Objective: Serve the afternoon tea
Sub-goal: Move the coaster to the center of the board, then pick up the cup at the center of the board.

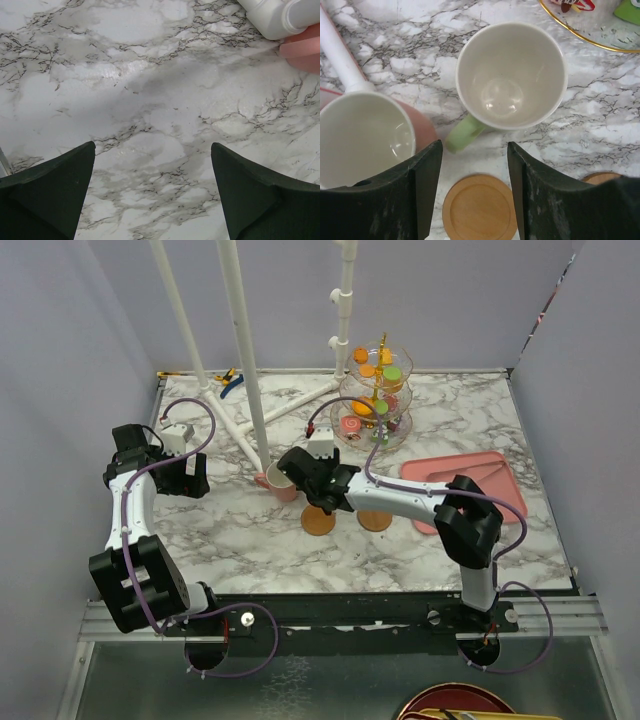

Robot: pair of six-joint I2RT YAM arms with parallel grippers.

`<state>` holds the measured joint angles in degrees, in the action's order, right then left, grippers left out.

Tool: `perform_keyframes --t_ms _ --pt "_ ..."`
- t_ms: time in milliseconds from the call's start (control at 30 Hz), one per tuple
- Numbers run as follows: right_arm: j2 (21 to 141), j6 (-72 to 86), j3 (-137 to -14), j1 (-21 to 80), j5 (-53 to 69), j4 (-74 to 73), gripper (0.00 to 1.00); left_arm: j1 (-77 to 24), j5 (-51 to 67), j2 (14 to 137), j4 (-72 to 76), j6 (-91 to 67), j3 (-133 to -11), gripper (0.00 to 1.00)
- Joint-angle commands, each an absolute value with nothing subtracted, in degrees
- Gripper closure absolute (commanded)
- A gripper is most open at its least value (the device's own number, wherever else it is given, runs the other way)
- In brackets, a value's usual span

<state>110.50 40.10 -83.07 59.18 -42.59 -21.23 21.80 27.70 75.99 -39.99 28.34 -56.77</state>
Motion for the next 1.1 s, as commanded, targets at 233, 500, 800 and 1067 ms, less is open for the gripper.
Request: perform_keyframes --t_ms 233,500,800,1067 --pt "111.8 42.2 -82.1 54.8 -41.5 -23.6 0.52 22.2 28.5 74.0 -40.7 30.1 -56.4 0.01" --pt "104.4 33.6 -73.3 53.9 -36.6 -19.6 0.58 22.2 29.2 74.3 -40.7 29.7 -56.6 0.01" --pt "103.6 19.3 -72.3 50.4 -21.2 -15.4 0.62 22.2 29.6 73.8 -40.8 29.3 -56.4 0.01" --pt "108.0 12.2 -80.0 48.8 -16.3 -21.3 0.61 22.2 29.6 73.6 -40.7 29.2 -56.5 0.01"
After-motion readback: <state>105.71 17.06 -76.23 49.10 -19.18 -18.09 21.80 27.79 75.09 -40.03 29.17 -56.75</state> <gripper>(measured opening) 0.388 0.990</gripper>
